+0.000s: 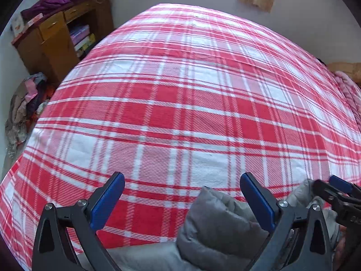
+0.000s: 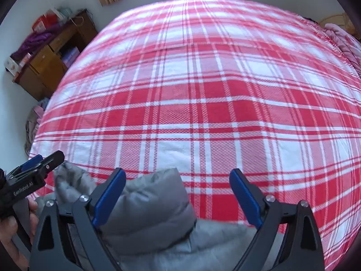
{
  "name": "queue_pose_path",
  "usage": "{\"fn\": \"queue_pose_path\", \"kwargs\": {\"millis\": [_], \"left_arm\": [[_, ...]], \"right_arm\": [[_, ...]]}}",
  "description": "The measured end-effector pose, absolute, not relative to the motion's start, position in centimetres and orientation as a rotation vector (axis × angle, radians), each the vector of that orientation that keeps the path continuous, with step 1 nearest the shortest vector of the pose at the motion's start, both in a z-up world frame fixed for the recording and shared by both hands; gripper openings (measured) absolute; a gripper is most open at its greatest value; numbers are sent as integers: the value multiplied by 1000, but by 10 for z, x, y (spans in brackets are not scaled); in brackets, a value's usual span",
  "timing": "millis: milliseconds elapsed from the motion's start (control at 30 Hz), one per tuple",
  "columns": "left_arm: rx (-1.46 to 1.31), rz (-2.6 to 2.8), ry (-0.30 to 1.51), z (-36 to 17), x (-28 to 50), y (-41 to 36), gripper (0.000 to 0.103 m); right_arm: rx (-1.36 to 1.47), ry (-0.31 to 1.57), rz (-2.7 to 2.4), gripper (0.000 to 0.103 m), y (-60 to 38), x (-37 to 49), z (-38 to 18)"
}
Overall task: Fold large clothes
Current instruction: 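Grasp the grey jacket's hem edge with both grippers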
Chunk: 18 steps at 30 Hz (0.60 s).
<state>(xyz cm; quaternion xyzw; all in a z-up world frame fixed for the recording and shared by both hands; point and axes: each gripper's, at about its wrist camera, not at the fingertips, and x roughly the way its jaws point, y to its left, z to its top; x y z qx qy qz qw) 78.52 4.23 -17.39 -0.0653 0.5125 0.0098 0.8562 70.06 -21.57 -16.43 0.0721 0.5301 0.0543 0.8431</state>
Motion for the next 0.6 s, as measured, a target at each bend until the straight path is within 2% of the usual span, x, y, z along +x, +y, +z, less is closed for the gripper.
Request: {"fn": "queue_pose_path", "kwargs": {"millis": [100,133,167,200,233,267,300,367,467,600], "left_arm": [[-127,-39,1082,-176,779,38,102],[-136,-60,1078,-175,774,38,100],[-147,-79,1076,-174,772,39,87],[-168,-126,1091,-175,768,39,66],[-178,-163,1110,-175,764,38,56],[-179,-184,1118,-175,762,36,38],[-159,-211,1116,-172,755,34,26],[-105,-213,1085,-164,743,30,21],[-73,-227,1035,-148,721,34,12],[-18,-254,959,-128,685,38,9]], "right_arm": [[123,1187,140,94,-211,707,-177],[120,1200,149,86,-210,707,-179],[119,1204,161,72,-210,705,-180],[117,1205,179,64,-210,701,-180],[118,1210,192,48,-210,698,-180],[117,1217,206,32,-210,693,-179],[111,1216,214,26,-211,688,-178],[80,1190,226,16,-212,676,-170],[37,1152,232,13,-216,656,-156],[-19,1097,248,9,-229,622,-140]]}}
